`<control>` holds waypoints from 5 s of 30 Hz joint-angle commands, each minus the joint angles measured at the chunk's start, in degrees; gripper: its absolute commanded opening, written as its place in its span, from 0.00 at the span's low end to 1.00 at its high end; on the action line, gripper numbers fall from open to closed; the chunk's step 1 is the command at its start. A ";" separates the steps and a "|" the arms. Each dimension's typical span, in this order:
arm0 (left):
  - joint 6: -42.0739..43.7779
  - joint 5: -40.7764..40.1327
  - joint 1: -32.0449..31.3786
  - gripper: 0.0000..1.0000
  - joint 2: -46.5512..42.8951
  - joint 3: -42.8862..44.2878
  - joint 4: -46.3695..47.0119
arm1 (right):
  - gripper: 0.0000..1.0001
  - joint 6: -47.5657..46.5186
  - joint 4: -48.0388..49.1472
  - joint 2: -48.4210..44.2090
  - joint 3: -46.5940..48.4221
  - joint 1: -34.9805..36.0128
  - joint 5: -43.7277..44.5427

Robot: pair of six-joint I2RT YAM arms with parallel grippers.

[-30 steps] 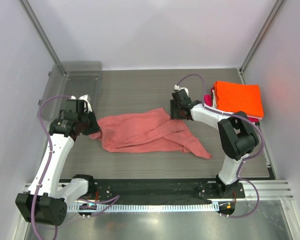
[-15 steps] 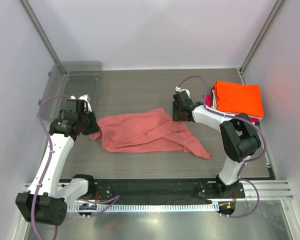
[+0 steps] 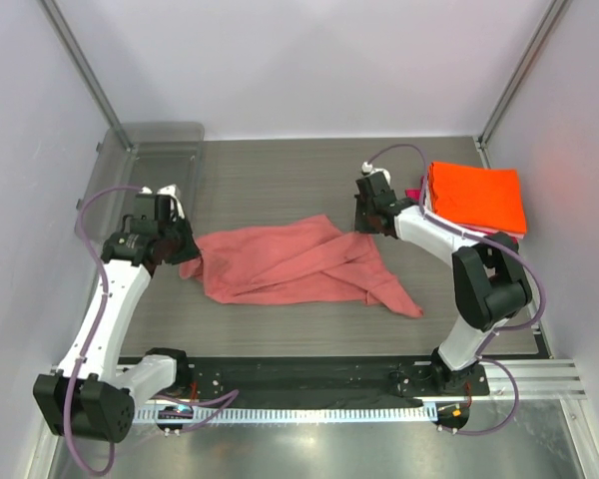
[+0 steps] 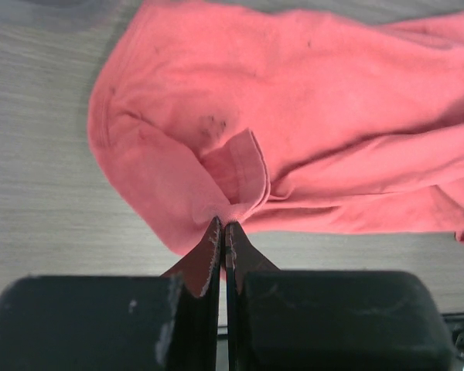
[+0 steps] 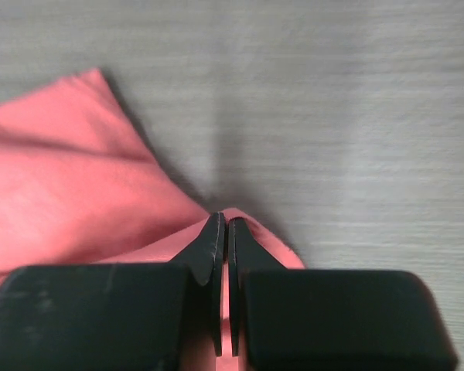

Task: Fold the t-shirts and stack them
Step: Flatten the tshirt out, then fold the tshirt

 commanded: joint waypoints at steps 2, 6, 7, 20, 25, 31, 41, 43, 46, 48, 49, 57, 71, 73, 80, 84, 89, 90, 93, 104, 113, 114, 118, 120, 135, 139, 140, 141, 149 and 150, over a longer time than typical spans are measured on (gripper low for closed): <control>-1.36 -2.12 0.33 0.00 7.74 8.40 6.52 | 0.01 2.03 -0.01 -2.97 10.29 -5.23 -2.82; -2.86 -0.27 0.33 0.00 14.42 23.96 4.06 | 0.01 2.30 -1.86 -4.46 18.75 -8.84 -4.50; -2.77 -1.15 0.42 0.00 15.57 27.12 3.27 | 0.01 2.21 -2.65 -4.72 20.77 -9.54 -4.85; -2.94 -6.27 1.03 0.00 22.30 80.18 -6.79 | 0.01 -1.56 -11.01 -22.98 43.29 -18.77 -6.79; -6.02 -4.23 1.04 0.00 3.83 61.00 12.54 | 0.01 -3.59 -8.55 -37.04 37.32 -18.78 -4.50; -9.53 2.09 1.04 0.00 -3.32 63.96 17.67 | 0.01 -2.80 -7.67 -51.56 30.81 -18.86 -4.50; -11.91 0.79 1.03 0.00 2.56 60.92 22.33 | 0.01 2.55 -9.16 -50.17 29.23 -18.77 -3.54; -11.91 -0.53 1.04 0.00 4.49 55.55 23.04 | 0.01 3.87 -8.81 -46.84 27.74 -18.86 -3.53; -12.09 -1.76 1.12 0.00 10.10 50.90 23.65 | 0.01 5.64 -7.24 -41.14 24.40 -18.86 -4.84; -12.44 -2.29 1.12 0.00 13.71 50.79 23.48 | 0.01 6.43 -6.18 -37.70 23.86 -18.77 -4.77; -12.61 -2.21 1.21 0.00 17.04 52.53 23.56 | 0.01 6.86 -5.22 -36.12 24.12 -18.86 -5.11; -12.35 0.69 2.35 0.00 33.05 78.45 22.51 | 0.01 11.78 -4.76 -15.48 41.68 -22.46 -16.08; -13.23 5.43 3.14 0.00 14.98 63.03 32.18 | 0.01 15.31 -4.85 -23.16 40.40 -27.39 -29.99; -13.32 6.75 3.14 0.00 8.94 55.68 32.18 | 0.01 14.96 -5.03 -26.85 33.58 -27.39 -30.34; -13.32 12.90 3.14 0.00 -13.11 21.43 29.83 | 0.03 12.41 -6.78 -46.87 2.99 -27.39 -30.87; -14.02 15.28 3.14 0.00 -24.83 3.63 23.14 | 0.03 14.25 -7.31 -56.02 -16.97 -27.39 -31.04; -14.29 15.02 3.23 0.00 -36.96 -9.83 13.66 | 0.48 17.32 -10.47 -65.44 -35.80 -27.39 -30.35; -14.20 15.19 3.14 0.00 -39.59 -11.33 12.59 | 0.65 18.20 -12.04 -67.20 -37.29 -27.39 -28.60; -15.16 14.14 3.14 0.00 -43.03 -15.64 10.30 | 0.95 18.39 -15.03 -71.78 -40.21 -27.39 -26.48; -16.31 11.42 3.14 0.00 -41.73 -14.68 9.15 | 0.73 17.59 -22.61 -61.60 -37.66 -25.12 -24.10; -16.31 11.68 3.14 0.00 -43.40 -16.79 12.05 | 0.74 21.72 -23.03 -43.85 -27.31 -3.86 -5.41; -16.13 11.85 3.14 0.00 -42.87 -16.80 12.05 | 0.74 22.07 -26.61 -42.97 -26.07 0.08 -3.03; -15.52 12.03 3.14 0.00 -41.64 -16.97 12.75 | 0.66 26.10 -32.53 -42.43 -24.21 5.81 -1.15; -15.43 12.21 3.14 0.00 -41.20 -17.06 14.07 | 0.64 27.95 -35.51 -40.42 -24.48 8.02 -2.39; -13.76 9.74 1.04 0.01 -37.86 -17.15 16.01 | 0.65 40.96 -37.39 -33.12 -29.74 22.97 -10.20; -13.67 9.74 1.12 0.00 -36.63 -16.80 16.62 | 0.64 42.46 -33.60 -31.62 -33.79 23.06 -13.38; -13.67 9.92 1.12 0.00 -36.63 -16.80 16.71 | 0.64 42.81 -33.16 -31.45 -33.97 23.06 -13.12; -13.76 9.83 1.12 0.00 -36.72 -16.88 16.71 | 0.64 43.16 -31.94 -31.36 -34.75 23.06 -12.94; -13.49 9.57 1.12 0.00 -36.72 -16.88 16.45 | 0.41 46.16 -29.28 -34.34 -35.56 22.97 -7.77; -13.49 9.66 1.04 0.00 -36.72 -16.97 16.36 | 0.41 45.72 -31.03 -34.78 -33.90 22.97 -7.14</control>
